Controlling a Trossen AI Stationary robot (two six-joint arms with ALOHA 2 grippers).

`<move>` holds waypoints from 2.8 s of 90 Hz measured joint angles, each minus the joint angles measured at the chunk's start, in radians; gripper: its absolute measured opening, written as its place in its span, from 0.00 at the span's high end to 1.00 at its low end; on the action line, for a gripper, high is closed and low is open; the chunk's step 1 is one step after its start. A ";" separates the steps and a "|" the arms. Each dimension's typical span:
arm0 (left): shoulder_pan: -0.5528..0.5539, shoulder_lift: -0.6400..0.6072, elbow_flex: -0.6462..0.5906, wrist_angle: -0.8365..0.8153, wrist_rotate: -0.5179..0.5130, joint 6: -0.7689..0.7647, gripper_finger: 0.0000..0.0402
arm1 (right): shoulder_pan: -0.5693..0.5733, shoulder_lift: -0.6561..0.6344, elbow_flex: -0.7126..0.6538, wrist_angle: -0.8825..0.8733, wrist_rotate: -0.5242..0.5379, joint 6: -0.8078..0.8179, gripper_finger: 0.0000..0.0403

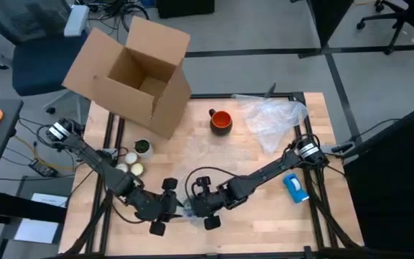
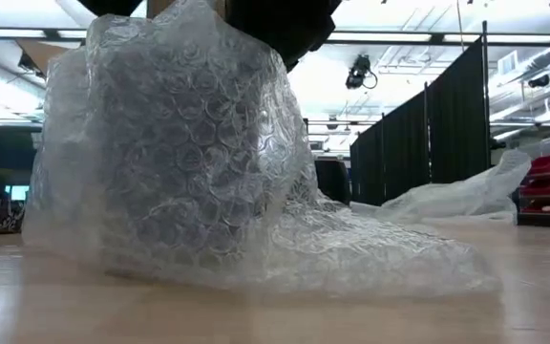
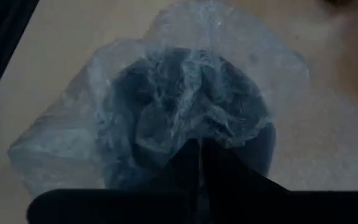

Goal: Wrap mug
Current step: Wrap the blue mug with bubble wrap

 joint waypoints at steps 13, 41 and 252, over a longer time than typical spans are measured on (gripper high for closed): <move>0.002 0.046 -0.002 -0.058 -0.053 -0.019 0.68 | -0.026 0.000 -0.023 0.026 -0.057 0.011 1.00; -0.008 0.049 -0.003 -0.175 0.025 -0.187 0.68 | -0.028 0.002 -0.052 0.040 -0.066 0.006 1.00; -0.044 -0.013 -0.253 0.090 0.176 -0.250 0.68 | -0.052 0.000 -0.049 0.032 -0.126 -0.117 1.00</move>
